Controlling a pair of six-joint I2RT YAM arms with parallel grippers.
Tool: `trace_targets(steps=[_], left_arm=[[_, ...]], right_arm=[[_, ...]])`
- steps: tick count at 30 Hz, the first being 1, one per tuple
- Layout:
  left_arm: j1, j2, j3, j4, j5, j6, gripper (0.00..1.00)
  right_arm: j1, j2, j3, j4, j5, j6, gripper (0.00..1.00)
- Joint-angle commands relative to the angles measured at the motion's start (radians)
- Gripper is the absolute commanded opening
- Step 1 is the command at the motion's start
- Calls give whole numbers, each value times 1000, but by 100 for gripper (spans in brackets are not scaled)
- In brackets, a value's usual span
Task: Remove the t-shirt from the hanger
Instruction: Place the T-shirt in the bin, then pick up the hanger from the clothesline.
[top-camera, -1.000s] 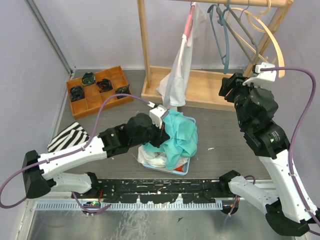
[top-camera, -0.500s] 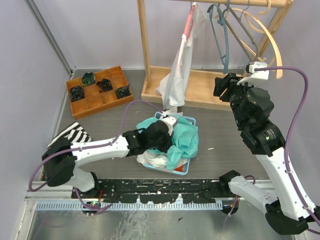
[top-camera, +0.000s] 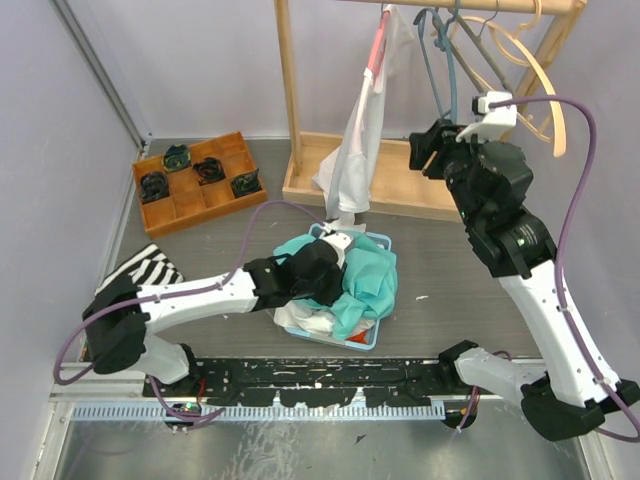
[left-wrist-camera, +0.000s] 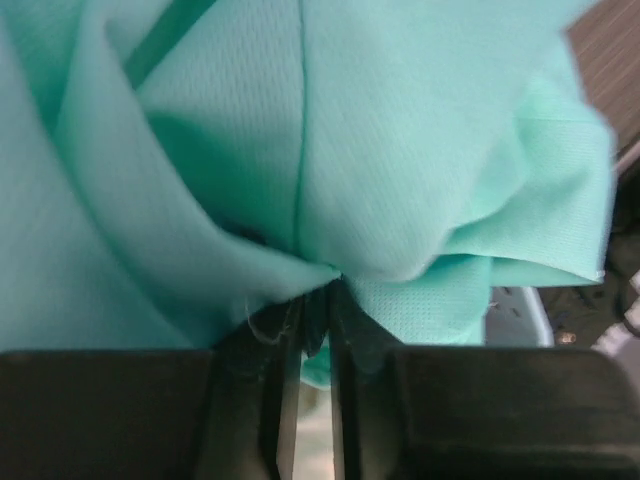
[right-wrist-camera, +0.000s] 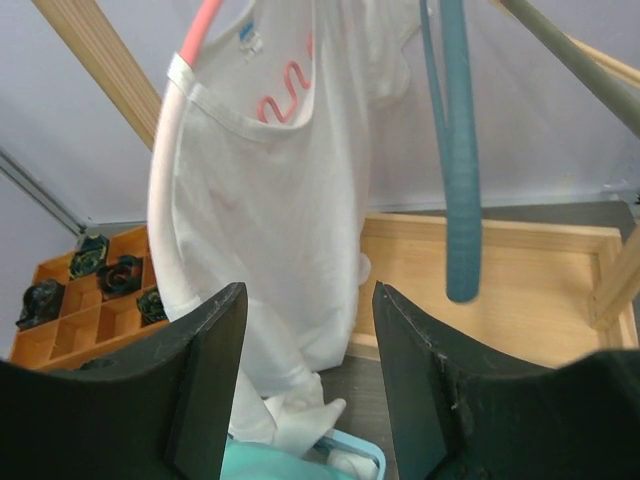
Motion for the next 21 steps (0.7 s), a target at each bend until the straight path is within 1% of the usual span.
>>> trace_targets(steps=[1,2,3,4,6,8,9,14,21], left_arm=[[-4,-108,105,-145,-12,48,33],[-4,-127,116,-161,-7,53,42],[-6,-145,125,-173,-1,54,48],[-6,-164,127,-179,5,59,50],[-7,-198,128,-186,12,59,55],[-7,-217,130,-196,13,60,56],[-7,-260,131,-205,9,60,57],[-10,-348,115,-211,-27,55,58],[-9,-501,52,-181,-142,64,63]], right_arm=[[5,82,152,66,-84,3,59],[5,104,177,68,-90,7,59],[5,123,195,74,-92,14,59],[4,141,214,84,-125,19,60],[5,180,247,102,-138,30,60],[5,223,289,114,-143,36,60],[6,255,313,119,-146,38,60],[22,387,451,122,-140,44,60],[77,554,623,102,-23,37,59]])
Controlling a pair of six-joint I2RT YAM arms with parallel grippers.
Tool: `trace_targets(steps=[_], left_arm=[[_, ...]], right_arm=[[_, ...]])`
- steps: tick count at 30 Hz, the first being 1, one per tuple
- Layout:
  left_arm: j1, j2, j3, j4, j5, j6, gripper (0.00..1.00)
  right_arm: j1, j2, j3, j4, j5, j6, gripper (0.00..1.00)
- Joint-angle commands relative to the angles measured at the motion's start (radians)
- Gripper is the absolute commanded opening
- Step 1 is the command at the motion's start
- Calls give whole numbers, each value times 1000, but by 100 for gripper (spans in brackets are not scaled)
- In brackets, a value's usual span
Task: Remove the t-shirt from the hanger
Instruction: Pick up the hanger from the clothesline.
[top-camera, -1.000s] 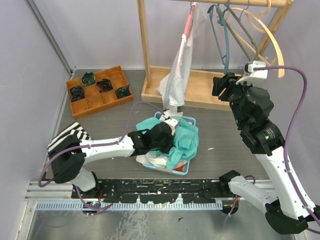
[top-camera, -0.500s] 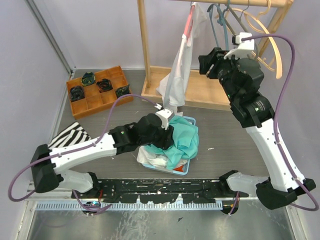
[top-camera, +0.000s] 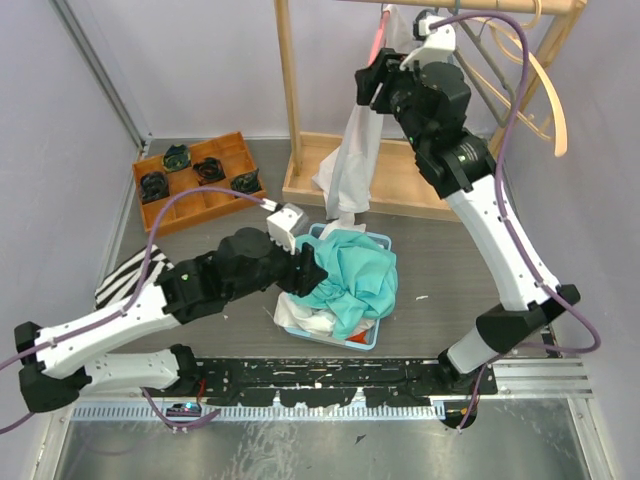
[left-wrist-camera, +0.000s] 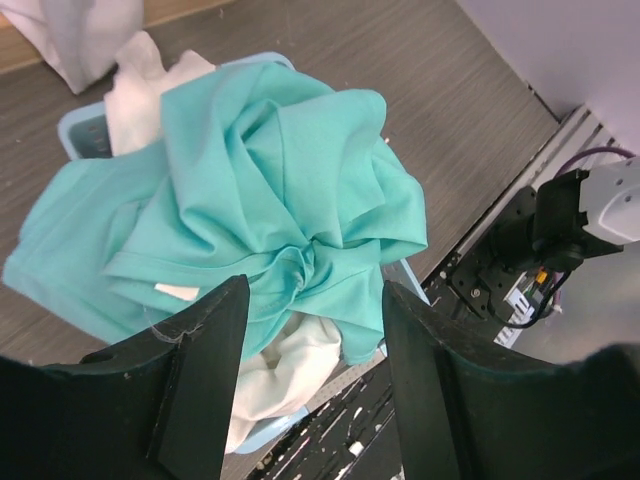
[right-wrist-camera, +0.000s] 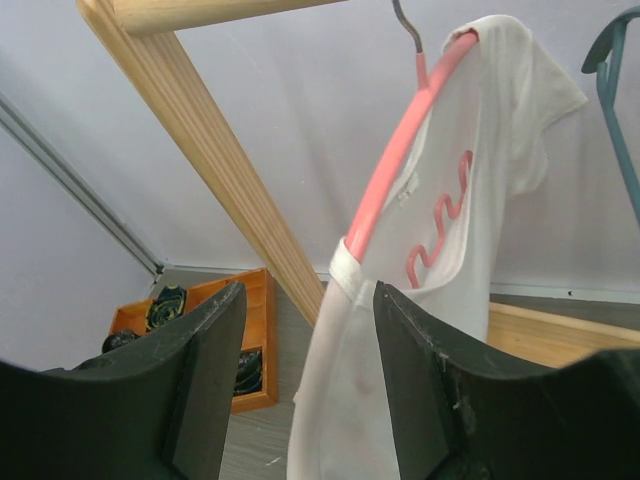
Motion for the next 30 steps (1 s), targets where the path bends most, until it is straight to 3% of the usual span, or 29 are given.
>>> trace_targets(steps=[1,13,19,30], left_arm=[[-4,-96,-49,19,-97,16,64],[-4,-280,-137,48,-217,33,67],[-4,-285,-146,50,-223,29,68],[-3,-285,-149,52,-230,36,68]], right_arm=[[33,67,129,18,86,9,60],[89,160,198,-23,235,-27,59],[100,145,177,-7,266,-38,59],[99,260,323,-97,331,-42,59]])
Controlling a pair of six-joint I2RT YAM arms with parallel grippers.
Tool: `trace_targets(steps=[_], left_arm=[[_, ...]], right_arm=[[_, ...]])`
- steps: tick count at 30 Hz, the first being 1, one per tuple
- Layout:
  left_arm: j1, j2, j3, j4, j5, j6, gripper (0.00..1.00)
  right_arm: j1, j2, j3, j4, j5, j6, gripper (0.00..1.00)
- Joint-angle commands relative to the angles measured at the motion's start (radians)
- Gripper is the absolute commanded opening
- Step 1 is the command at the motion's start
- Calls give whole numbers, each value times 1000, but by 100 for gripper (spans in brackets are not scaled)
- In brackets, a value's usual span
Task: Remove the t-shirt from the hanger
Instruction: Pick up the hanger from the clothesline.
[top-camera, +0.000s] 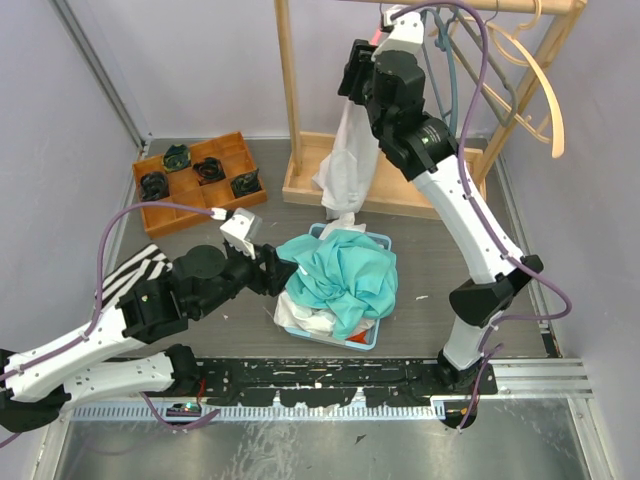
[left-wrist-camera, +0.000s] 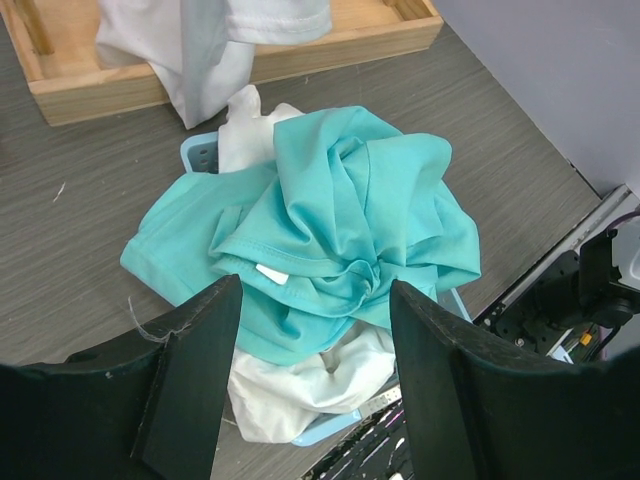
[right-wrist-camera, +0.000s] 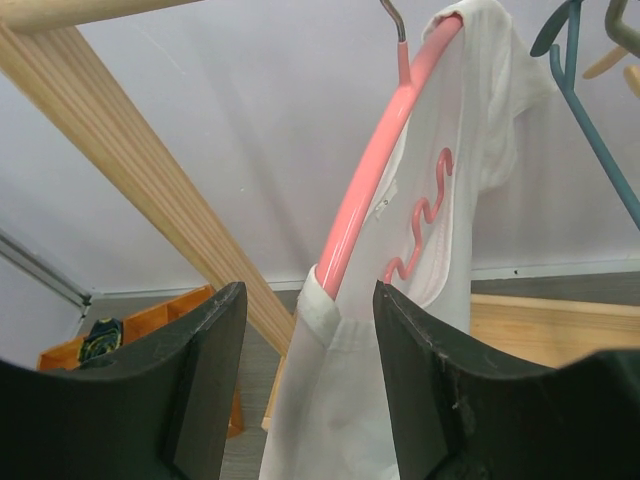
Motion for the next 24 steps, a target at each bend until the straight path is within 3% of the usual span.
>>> trace_targets(steps=[1,6,18,24], left_arm=[[-3,-8,-11,37,-26,12,68],[-3,-3,-6,39,-27,14,68],[-3,-2,-7,45,-32,4,68],[-3,10,-8,51,-29,-2,68]], right_arm=[[3,43,90,-22,53,-15,59],[4,91,146,-59,78,-19,59],[3,11,33,-51,174,-57,49],[-4,-5,20,-46,193,-87,35]])
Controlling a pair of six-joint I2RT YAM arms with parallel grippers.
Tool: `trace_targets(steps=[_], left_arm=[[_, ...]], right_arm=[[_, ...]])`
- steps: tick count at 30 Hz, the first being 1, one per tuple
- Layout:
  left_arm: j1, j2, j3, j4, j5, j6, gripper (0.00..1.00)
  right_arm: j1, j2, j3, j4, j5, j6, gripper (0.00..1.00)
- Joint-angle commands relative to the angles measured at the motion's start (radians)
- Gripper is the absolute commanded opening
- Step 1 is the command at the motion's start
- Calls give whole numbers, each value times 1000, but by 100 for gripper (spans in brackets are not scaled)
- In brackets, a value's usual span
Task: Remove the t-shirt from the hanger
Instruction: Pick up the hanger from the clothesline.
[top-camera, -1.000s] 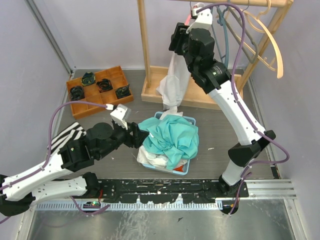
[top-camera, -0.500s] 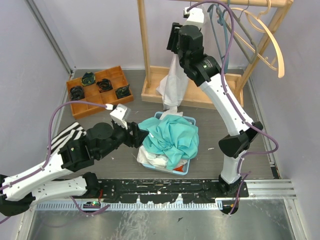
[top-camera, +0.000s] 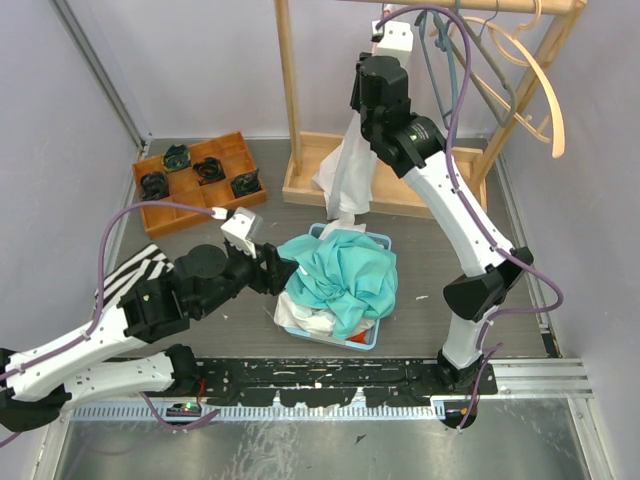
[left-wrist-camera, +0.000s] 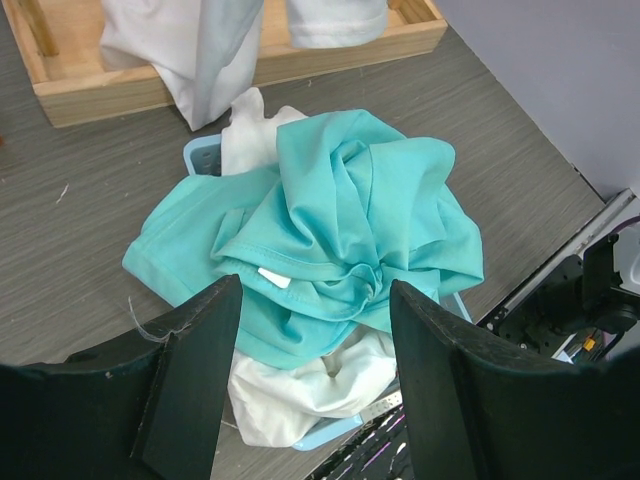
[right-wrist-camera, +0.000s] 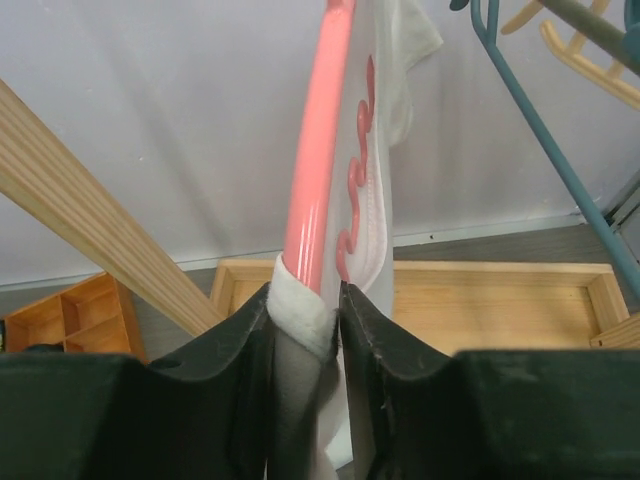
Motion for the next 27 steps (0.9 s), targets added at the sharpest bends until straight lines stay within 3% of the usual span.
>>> trace_targets(steps=[1,7,16,27], left_arm=[[-3,5,-8,44,-16,-4,68],[-3,9,-4,47,-15,-9,68],[-3,5,5,51,-21,-13,67],[-4,7,15,56,-24,-12,67]], right_arm=[[-3,-71,1,39,43,-36,33],[-6,-86,-12,49,62,-72,16],[-17,-159,-83,153,78,-174,2],[-49,-279,-189,323,-71,-250,1]])
